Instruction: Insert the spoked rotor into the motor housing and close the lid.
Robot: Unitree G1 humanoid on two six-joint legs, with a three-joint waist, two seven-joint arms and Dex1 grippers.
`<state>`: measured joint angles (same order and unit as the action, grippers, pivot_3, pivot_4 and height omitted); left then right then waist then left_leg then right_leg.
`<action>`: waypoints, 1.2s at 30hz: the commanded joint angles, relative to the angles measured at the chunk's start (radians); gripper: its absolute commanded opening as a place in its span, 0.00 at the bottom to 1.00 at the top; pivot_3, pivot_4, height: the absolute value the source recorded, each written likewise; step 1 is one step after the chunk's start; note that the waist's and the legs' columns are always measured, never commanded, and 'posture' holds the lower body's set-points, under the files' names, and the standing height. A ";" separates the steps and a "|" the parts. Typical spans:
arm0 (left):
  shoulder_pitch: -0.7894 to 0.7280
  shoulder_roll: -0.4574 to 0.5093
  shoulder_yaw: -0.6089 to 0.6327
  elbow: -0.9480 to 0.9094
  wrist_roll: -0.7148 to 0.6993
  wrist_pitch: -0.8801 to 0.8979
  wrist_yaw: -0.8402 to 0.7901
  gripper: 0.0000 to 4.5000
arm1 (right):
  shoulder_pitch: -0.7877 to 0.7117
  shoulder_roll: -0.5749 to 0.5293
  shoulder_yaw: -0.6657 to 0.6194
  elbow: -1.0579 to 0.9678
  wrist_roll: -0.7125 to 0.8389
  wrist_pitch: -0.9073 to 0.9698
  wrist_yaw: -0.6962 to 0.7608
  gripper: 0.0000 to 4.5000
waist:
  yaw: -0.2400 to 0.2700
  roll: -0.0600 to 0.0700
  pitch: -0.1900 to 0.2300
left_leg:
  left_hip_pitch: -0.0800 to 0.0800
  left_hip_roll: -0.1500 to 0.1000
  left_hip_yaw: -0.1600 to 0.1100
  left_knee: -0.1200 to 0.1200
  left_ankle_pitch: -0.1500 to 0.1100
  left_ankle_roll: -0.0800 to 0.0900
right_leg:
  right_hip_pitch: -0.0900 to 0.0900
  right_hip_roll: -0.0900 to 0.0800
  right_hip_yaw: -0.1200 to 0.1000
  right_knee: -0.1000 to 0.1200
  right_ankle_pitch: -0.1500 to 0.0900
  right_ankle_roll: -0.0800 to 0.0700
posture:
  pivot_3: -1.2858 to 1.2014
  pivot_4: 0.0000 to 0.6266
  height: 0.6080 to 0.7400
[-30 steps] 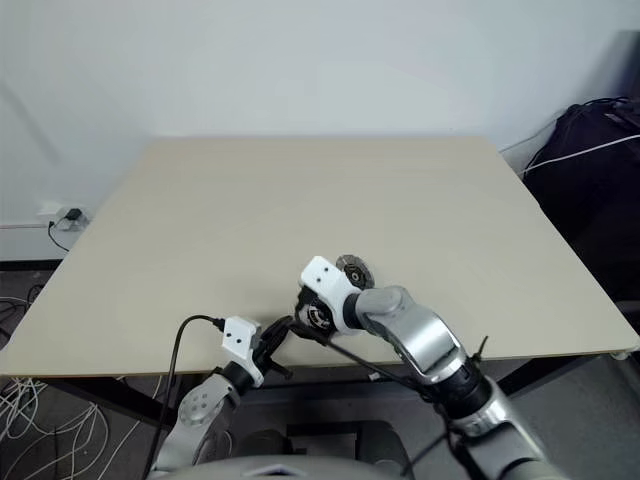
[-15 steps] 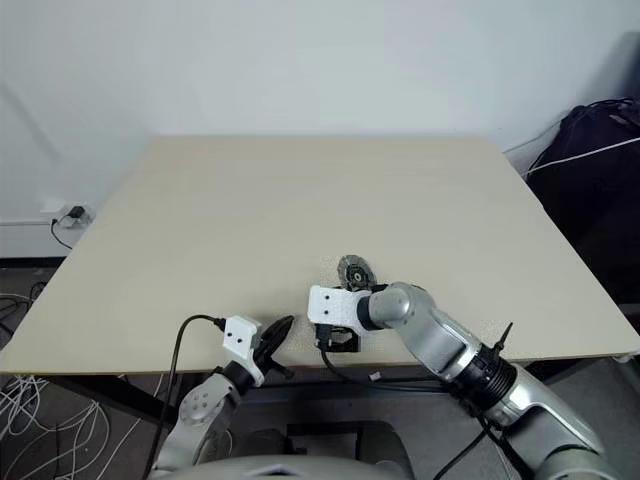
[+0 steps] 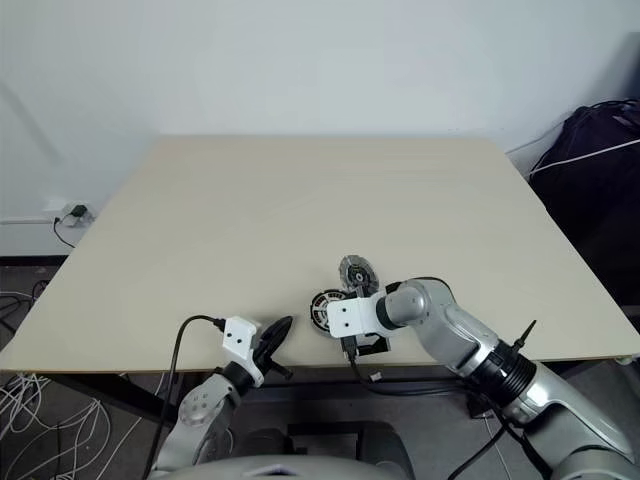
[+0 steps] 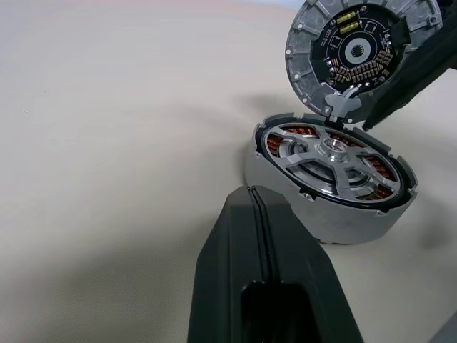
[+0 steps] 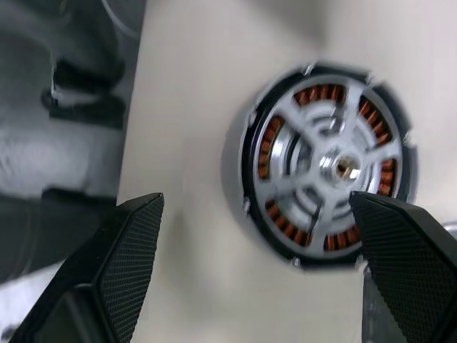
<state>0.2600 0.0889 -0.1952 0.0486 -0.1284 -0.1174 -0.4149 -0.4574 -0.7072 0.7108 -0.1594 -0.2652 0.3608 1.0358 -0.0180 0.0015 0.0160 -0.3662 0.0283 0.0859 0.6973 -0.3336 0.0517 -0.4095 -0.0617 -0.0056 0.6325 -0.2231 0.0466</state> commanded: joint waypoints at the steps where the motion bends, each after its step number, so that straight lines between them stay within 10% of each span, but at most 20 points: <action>1: -0.006 -0.001 -0.001 -0.022 -0.004 -0.009 -0.002 0.00 | -0.018 -0.007 -0.013 0.002 -0.032 -0.038 0.030 0.99 | 0.000 0.000 0.000 | 0.000 0.000 0.000 0.000 0.000 0.000 | 0.000 0.000 0.000 0.000 0.000 0.000 | 0.52 0.00 1.00; 6: -0.008 -0.001 0.000 -0.016 -0.004 -0.010 -0.003 0.00 | -0.019 0.009 -0.022 0.024 -0.061 -0.062 0.046 0.99 | 0.001 0.000 0.000 | 0.000 0.000 0.000 0.000 0.000 0.000 | 0.000 0.000 0.000 0.000 0.000 0.000 | 0.52 0.00 1.00; 12: -0.007 -0.002 0.001 -0.013 -0.003 -0.011 -0.001 0.00 | -0.021 0.046 -0.021 0.069 -0.089 -0.085 0.039 0.58 | 0.001 0.000 0.000 | 0.001 0.000 0.000 0.000 0.000 0.000 | 0.001 0.000 0.000 0.000 0.000 0.000 | 0.52 0.00 1.00; 27: -0.004 -0.005 0.004 -0.009 -0.002 -0.018 0.004 0.00 | -0.028 0.088 -0.035 0.123 -0.119 -0.118 0.057 0.58 | -0.002 0.001 -0.001 | 0.004 0.000 0.001 0.001 0.000 -0.001 | 0.004 0.000 0.000 0.000 0.001 0.000 | 0.52 0.00 1.00; 36: 0.003 -0.009 -0.004 -0.023 0.003 -0.014 0.008 0.00 | -0.024 0.094 -0.047 0.127 -0.127 -0.124 0.069 0.03 | -0.004 0.001 -0.001 | 0.006 0.000 0.001 0.001 0.000 -0.001 | 0.006 0.000 0.000 0.000 0.001 0.000 | 0.52 0.00 1.00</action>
<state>0.2676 0.0834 -0.1962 0.0485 -0.1278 -0.1176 -0.4103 -0.4663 -0.6149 0.6906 -0.0303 -0.3860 0.2443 1.1106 -0.0217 0.0021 0.0152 -0.3601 0.0284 0.0866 0.6982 -0.3331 0.0511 -0.4036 -0.0614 -0.0055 0.6329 -0.2222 0.0463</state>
